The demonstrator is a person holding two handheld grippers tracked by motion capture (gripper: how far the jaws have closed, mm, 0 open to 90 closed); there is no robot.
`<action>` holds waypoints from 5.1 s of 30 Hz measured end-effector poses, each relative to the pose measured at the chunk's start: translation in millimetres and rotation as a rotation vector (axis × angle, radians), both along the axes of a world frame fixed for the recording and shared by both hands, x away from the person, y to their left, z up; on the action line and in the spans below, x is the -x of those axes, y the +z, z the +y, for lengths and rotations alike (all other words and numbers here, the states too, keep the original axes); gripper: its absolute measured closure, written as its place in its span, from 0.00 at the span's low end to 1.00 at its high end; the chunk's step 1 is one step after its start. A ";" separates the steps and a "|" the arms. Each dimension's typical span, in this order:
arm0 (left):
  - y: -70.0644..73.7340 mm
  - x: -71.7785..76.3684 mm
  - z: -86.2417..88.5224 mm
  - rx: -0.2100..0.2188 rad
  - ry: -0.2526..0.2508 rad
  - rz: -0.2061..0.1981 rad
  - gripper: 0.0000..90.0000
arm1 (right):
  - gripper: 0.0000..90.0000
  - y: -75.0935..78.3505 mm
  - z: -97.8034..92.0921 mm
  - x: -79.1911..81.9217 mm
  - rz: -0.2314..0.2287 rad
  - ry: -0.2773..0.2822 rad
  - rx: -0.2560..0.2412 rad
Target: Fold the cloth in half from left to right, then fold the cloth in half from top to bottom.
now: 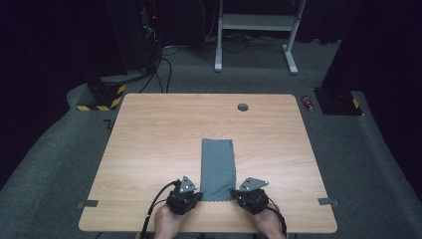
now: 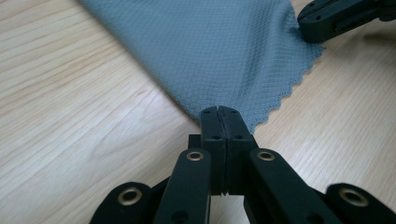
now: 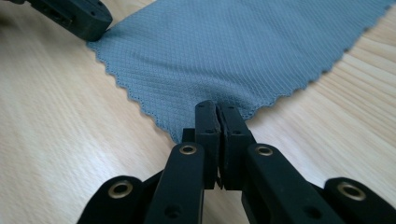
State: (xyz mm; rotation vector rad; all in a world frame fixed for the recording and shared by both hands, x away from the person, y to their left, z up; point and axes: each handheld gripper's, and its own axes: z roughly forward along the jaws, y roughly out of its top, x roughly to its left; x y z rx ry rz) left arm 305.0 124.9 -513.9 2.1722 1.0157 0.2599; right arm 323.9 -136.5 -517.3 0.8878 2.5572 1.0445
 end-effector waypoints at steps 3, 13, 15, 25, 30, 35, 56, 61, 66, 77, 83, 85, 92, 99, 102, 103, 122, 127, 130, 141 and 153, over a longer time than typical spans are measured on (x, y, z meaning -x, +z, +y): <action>0.3 2.3 8.2 0.002 0.001 0.009 0.99 | 0.97 0.3 9.2 2.1 0.000 0.021 0.004; -0.2 3.9 13.7 0.018 -0.015 0.024 0.98 | 0.97 0.8 12.1 11.4 0.009 0.041 0.007; 0.0 4.4 13.7 0.018 -0.018 0.027 0.97 | 0.97 1.4 11.4 13.2 0.011 0.038 0.011; 8.5 -9.8 23.7 0.058 0.012 0.041 0.66 | 0.87 5.3 -1.0 3.2 0.046 0.000 -0.072; 15.4 -31.3 25.0 0.055 0.036 0.028 0.55 | 0.83 8.5 -8.3 -15.3 0.040 -0.055 -0.100; 24.5 -65.2 23.9 0.062 0.059 0.001 0.53 | 0.80 12.2 -12.0 -35.1 0.019 -0.103 -0.099; 22.2 -146.2 4.6 0.061 0.157 -0.005 0.50 | 0.73 23.1 -8.4 -106.4 0.053 -0.231 -0.177; 20.2 -157.2 3.6 0.080 0.185 -0.021 0.51 | 0.73 21.6 -8.0 -116.7 0.058 -0.250 -0.178; 18.6 -170.5 -1.0 0.060 0.204 -0.012 0.51 | 0.74 18.9 -5.4 -129.7 0.077 -0.276 -0.167; 6.8 -193.7 -7.0 0.023 0.266 0.030 0.51 | 0.73 11.9 5.3 -157.9 0.096 -0.353 -0.143; 3.9 -198.2 -10.3 0.010 0.262 0.031 0.51 | 0.71 8.7 10.9 -168.0 0.104 -0.392 -0.126; 3.3 -198.9 -13.1 0.010 0.261 0.034 0.51 | 0.71 7.2 12.7 -171.0 0.106 -0.399 -0.118; 2.7 -198.4 -18.9 -0.047 0.246 -0.004 0.54 | 0.70 3.2 23.5 -176.8 0.085 -0.390 -0.068; 2.7 -196.5 -24.4 -0.092 0.219 -0.030 0.59 | 0.75 2.7 25.5 -176.4 0.048 -0.383 -0.026; 3.0 -195.9 -25.0 -0.089 0.196 -0.034 0.66 | 0.80 3.2 26.9 -175.4 0.039 -0.374 -0.003; 3.0 -195.9 -25.0 -0.089 0.196 -0.034 0.69 | 0.82 3.3 27.1 -175.3 0.041 -0.368 -0.002; 2.3 -198.3 -21.7 -0.004 0.145 0.026 0.98 | 0.99 2.2 23.4 -177.6 0.083 -0.316 -0.053; 7.1 -196.6 -17.6 0.033 0.142 0.046 0.98 | 0.99 8.6 20.3 -175.4 0.077 -0.309 -0.083; 14.9 -193.7 -15.2 0.046 0.128 0.027 0.98 | 0.99 13.3 19.5 -172.7 0.066 -0.299 -0.082; 31.7 -192.0 -6.0 0.089 0.120 -0.003 0.98 | 1.00 39.0 20.1 -172.9 0.023 -0.263 -0.088; 56.3 -206.7 -7.7 0.106 0.143 -0.042 0.98 | 1.00 63.5 20.7 -188.8 -0.007 -0.271 -0.086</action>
